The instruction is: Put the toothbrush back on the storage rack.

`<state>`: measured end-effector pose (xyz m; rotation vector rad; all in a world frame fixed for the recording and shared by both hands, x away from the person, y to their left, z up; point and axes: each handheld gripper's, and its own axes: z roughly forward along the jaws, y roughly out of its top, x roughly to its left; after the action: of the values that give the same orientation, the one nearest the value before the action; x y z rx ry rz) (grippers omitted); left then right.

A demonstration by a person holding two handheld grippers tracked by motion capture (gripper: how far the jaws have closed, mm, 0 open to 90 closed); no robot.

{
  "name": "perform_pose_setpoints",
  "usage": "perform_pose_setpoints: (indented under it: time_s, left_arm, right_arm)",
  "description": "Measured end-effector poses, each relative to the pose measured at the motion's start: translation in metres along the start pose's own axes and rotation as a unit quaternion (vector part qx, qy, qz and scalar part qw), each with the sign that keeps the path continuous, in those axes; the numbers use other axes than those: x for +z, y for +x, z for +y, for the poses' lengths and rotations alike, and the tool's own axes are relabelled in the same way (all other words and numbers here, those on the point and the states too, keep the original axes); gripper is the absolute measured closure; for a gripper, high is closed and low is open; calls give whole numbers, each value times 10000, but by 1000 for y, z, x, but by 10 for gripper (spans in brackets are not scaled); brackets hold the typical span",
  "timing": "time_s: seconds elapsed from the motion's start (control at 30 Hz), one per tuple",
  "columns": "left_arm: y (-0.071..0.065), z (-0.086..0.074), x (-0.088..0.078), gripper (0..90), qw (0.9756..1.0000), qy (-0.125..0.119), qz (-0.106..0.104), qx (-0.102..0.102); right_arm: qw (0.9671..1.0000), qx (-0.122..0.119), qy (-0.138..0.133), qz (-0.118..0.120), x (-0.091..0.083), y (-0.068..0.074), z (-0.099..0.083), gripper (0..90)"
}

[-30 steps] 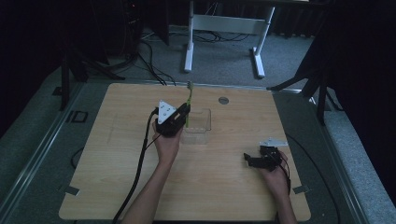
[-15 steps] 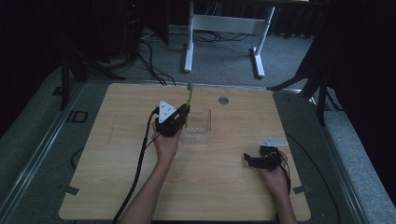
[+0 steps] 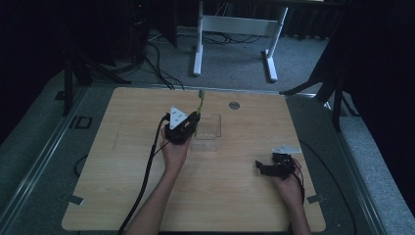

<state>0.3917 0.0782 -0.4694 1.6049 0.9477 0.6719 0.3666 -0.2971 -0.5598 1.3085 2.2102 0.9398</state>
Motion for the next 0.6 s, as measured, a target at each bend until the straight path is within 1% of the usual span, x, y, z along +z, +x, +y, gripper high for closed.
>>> perform_pose_setpoints:
  time_s: [0.13, 0.2, 0.27, 0.4, 0.6]
  left_arm:
    - [-1, -1, 1, 812, 10000, 56, -5, 62]
    - [-1, -1, 1, 812, 10000, 56, -5, 62]
    - [-2, -3, 3, 812, 9998, 142, -21, 140]
    - [-4, -5, 4, 812, 9995, 227, -23, 217]
    - [-8, -9, 8, 811, 9984, 395, -110, 381]
  right_arm:
    - [10000, 2, 1, -1, 0, 0, 0, 148]
    - [10000, 2, 1, 0, 0, 0, 0, 148]
    - [10000, 1, 1, 0, 0, 0, 0, 148]
    - [10000, 8, 3, 2, 0, 0, 0, 148]
    - [10000, 9, 5, 3, 0, 0, 0, 148]
